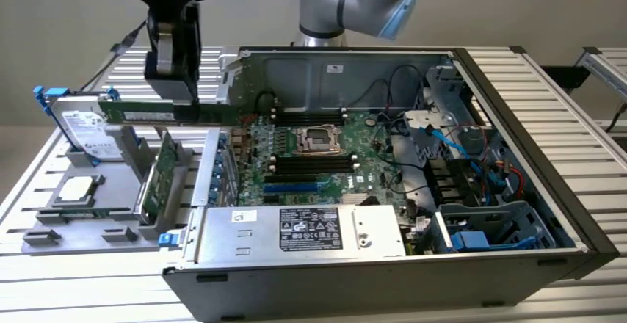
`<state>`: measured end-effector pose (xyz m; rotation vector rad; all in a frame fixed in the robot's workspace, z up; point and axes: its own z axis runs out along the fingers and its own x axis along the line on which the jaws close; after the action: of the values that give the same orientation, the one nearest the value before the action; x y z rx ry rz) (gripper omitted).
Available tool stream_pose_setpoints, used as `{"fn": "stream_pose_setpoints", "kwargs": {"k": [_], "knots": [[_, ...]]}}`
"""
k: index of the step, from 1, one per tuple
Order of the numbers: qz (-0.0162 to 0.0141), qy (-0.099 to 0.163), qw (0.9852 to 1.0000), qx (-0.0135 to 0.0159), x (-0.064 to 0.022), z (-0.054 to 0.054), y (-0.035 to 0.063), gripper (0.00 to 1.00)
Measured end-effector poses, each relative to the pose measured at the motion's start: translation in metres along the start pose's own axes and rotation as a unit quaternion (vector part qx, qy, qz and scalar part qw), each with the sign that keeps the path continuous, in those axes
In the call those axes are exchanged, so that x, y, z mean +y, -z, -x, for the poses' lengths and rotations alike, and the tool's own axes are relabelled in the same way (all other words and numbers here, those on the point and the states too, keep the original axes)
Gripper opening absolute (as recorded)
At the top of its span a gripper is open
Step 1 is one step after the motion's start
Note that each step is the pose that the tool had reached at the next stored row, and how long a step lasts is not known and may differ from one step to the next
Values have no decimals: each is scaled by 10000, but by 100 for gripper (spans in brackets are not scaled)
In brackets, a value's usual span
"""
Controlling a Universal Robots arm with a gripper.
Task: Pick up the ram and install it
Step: 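Pick up the ram and move it above insertion slot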
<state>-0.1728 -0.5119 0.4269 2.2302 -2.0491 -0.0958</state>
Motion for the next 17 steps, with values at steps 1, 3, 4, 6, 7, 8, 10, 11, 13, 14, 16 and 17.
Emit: {"fn": "stream_pose_setpoints", "kwargs": {"k": [1, 3, 4, 6, 7, 8, 10, 11, 13, 14, 16, 17], "knots": [[-2, 0, 10000, 1, -35, 3, 5, 14], [-10, 0, 10000, 1, -107, 11, 14, 14], [-14, -1, 10000, 1, -145, 16, 19, 14], [-21, -1, 10000, 2, -222, 24, 29, 14], [-25, -1, 10000, 2, -265, 28, 34, 14], [-28, -1, 10000, 2, -303, 32, 39, 14], [-34, -2, 10000, 3, -381, 39, 49, 14], [-37, -1, 10000, 3, -419, 43, 54, 14], [-44, -1, 10000, 4, -494, 51, 64, 14], [-49, -2, 10000, 4, -531, 55, 68, 14], [-61, -3, 10000, 5, -605, 67, 78, 14], [-69, -3, 10000, 6, -640, 76, 83, 14]]}}
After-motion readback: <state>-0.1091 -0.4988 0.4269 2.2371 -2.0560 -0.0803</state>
